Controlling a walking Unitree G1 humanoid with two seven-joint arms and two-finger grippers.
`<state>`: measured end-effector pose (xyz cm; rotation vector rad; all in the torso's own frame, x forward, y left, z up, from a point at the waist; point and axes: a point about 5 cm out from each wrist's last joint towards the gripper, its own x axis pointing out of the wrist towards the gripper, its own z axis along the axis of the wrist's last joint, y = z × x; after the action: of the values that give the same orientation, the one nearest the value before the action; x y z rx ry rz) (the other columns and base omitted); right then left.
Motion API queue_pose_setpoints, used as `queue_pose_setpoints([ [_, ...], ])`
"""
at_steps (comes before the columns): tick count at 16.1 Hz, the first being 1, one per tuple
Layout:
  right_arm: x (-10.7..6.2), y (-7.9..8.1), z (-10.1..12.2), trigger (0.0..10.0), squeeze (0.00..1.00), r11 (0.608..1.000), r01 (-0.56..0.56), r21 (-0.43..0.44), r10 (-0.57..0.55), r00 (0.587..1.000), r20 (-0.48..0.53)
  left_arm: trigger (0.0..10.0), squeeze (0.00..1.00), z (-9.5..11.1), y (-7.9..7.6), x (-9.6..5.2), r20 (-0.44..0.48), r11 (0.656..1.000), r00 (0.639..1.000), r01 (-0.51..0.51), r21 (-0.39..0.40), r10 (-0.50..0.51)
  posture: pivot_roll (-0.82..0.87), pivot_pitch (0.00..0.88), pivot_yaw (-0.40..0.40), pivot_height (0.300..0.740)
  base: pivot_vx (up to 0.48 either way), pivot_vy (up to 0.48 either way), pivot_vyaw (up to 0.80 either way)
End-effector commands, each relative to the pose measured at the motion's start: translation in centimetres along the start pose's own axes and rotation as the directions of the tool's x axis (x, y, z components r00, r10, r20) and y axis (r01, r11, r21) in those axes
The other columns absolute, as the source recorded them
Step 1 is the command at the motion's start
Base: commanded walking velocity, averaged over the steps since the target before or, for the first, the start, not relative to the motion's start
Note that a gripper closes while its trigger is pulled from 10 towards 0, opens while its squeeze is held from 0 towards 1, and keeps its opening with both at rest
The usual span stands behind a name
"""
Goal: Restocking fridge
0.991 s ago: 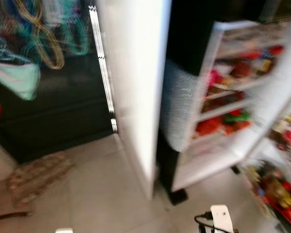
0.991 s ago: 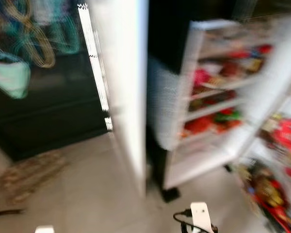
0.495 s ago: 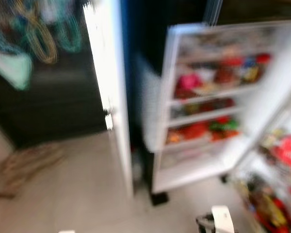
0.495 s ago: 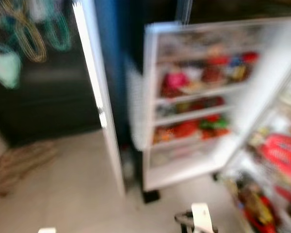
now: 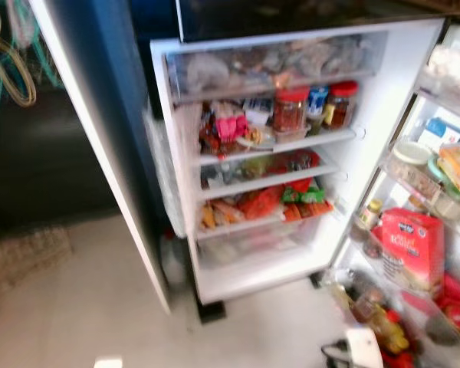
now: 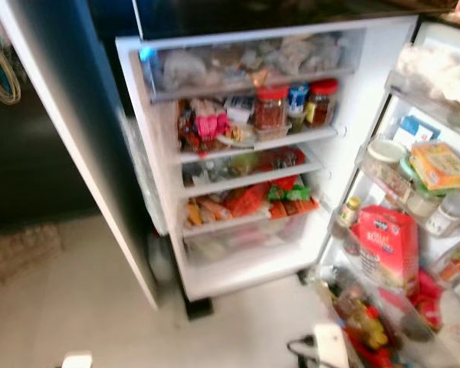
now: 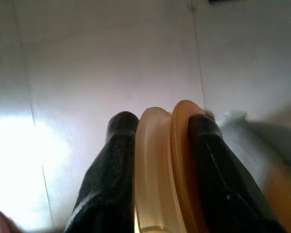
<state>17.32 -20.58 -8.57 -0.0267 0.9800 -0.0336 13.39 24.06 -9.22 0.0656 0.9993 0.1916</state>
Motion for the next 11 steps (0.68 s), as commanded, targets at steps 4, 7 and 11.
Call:
queue_pose_setpoints([
  [4, 0.0, -0.1, 0.0, 10.0, 0.0, 1.0, 0.003, 0.0, -0.003, 1.0, -0.003, 10.0, 0.0, 0.4, -0.1, 0.0, 0.028, 1.0, 0.999, 0.016, -0.003, -0.016, -0.03, 0.0, -0.006, 0.74, 0.0, -0.336, 0.0],
  [7, 0.0, -0.2, 0.0, 10.0, 0.0, 1.0, 0.003, -0.004, -0.003, 1.0, -0.005, 10.0, 0.0, 0.6, -0.3, 0.0, 0.052, 0.999, 0.998, 0.039, -0.017, -0.038, -0.03, 0.0, -0.008, 0.74, 0.0, -0.109, 0.0],
  [11, -0.1, -0.3, -0.2, 10.0, 0.0, 1.0, 0.002, -0.027, -0.002, 1.0, -0.02, 10.0, 0.0, 19.0, -2.5, -1.4, 0.669, 0.993, 0.74, 0.113, -0.021, -0.069, -0.03, 0.0, -0.007, 0.74, 0.0, 0.0, 0.0],
])
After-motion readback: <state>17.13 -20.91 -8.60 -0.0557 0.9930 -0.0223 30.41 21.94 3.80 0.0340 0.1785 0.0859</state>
